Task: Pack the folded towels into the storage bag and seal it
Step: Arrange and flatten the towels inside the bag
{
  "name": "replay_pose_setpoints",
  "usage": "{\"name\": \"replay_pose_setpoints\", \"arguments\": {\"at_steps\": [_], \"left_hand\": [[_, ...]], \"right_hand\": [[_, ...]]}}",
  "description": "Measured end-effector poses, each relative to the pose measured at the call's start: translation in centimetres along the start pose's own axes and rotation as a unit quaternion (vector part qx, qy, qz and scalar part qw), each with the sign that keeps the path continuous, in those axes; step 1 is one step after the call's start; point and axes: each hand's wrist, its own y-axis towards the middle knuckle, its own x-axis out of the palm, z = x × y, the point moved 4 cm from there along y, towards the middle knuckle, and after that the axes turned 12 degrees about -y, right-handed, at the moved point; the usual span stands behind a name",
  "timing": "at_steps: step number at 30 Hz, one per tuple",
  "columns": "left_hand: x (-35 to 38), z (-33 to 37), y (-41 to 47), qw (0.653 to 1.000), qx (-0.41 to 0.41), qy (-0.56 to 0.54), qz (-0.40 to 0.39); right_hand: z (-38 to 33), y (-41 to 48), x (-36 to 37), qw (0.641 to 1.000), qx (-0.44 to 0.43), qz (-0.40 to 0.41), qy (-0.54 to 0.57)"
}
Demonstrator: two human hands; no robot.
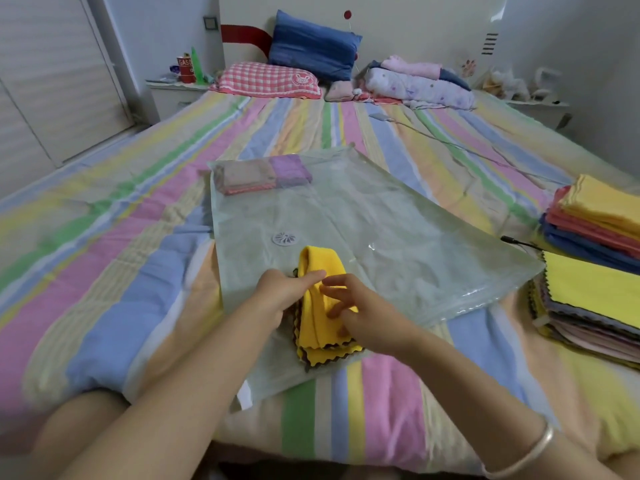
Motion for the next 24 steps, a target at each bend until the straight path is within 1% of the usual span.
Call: {"name": "replay_pose_setpoints", "arguments": {"at_steps": [1, 2, 3, 5, 6, 7, 8, 10, 11, 12, 13, 16, 18, 19, 20, 21, 22, 24], "left_hand": [[0.4, 0.5, -0.3, 0.999, 0.029, 0.017, 0.003], [0.8, 1.0, -0.6, 0.998, 0.056, 0.019, -0.001], [1.2, 1.4, -1.0, 0.997, 0.073, 0.006, -0.01], [2.3, 2.1, -1.9, 0.995, 0.078, -0.037, -0.051], [2.9, 2.5, -2.6, 0.992, 0.077, -0.053, -0.078], [3.8, 2.9, -3.4, 0.989, 0.075, -0.065, -0.11], [4.7, 3.1, -4.1, 0.984, 0.07, -0.079, -0.141], [6.4, 3.6, -5.3, 0.973, 0.059, -0.112, -0.192], [7.2, 3.6, -5.7, 0.969, 0.057, -0.119, -0.21], [7.8, 3.7, -6.0, 0.967, 0.06, -0.115, -0.221], [8.4, 3.6, -6.1, 0.966, 0.063, -0.104, -0.227], [9.4, 3.2, -5.9, 0.968, 0.081, -0.064, -0.227], [9.6, 2.4, -5.3, 0.974, 0.131, 0.003, -0.183], [9.5, 2.0, -4.9, 0.971, 0.177, 0.067, -0.146], [9.4, 1.7, -4.8, 0.956, 0.227, 0.144, -0.116], [9.6, 1.3, -4.9, 0.93, 0.277, 0.22, -0.103], [9.9, 0.9, -5.1, 0.897, 0.318, 0.287, -0.111], [10.7, 0.2, -5.7, 0.826, 0.374, 0.395, -0.148]], "right_hand": [[0.5, -0.5, -0.5, 0.998, 0.002, -0.009, 0.069], [1.0, -1.0, -1.2, 0.993, 0.002, 0.002, 0.12], [1.6, -1.5, -2.0, 0.987, 0.001, 0.041, 0.153], [3.3, -2.3, -4.0, 0.974, 0.022, 0.179, 0.137], [4.3, -2.7, -4.7, 0.964, 0.047, 0.224, 0.135], [5.2, -3.1, -5.1, 0.956, 0.073, 0.231, 0.165], [5.8, -3.4, -5.1, 0.948, 0.098, 0.205, 0.222], [6.8, -4.0, -4.8, 0.92, 0.133, 0.108, 0.351], [6.9, -4.5, -4.7, 0.908, 0.142, 0.068, 0.388], [7.0, -5.0, -4.7, 0.902, 0.143, 0.049, 0.404], [7.3, -5.4, -4.8, 0.903, 0.142, 0.05, 0.402], [9.3, -6.0, -5.7, 0.924, 0.165, 0.104, 0.328], [10.7, -6.6, -6.7, 0.939, 0.191, 0.123, 0.256], [11.2, -7.0, -7.3, 0.946, 0.21, 0.13, 0.211], [11.6, -7.3, -7.8, 0.951, 0.23, 0.135, 0.156], [11.9, -7.7, -8.4, 0.955, 0.247, 0.139, 0.087], [12.0, -8.0, -8.8, 0.954, 0.263, 0.145, 0.007], [11.8, -8.5, -9.3, 0.935, 0.267, 0.195, -0.125]]}}
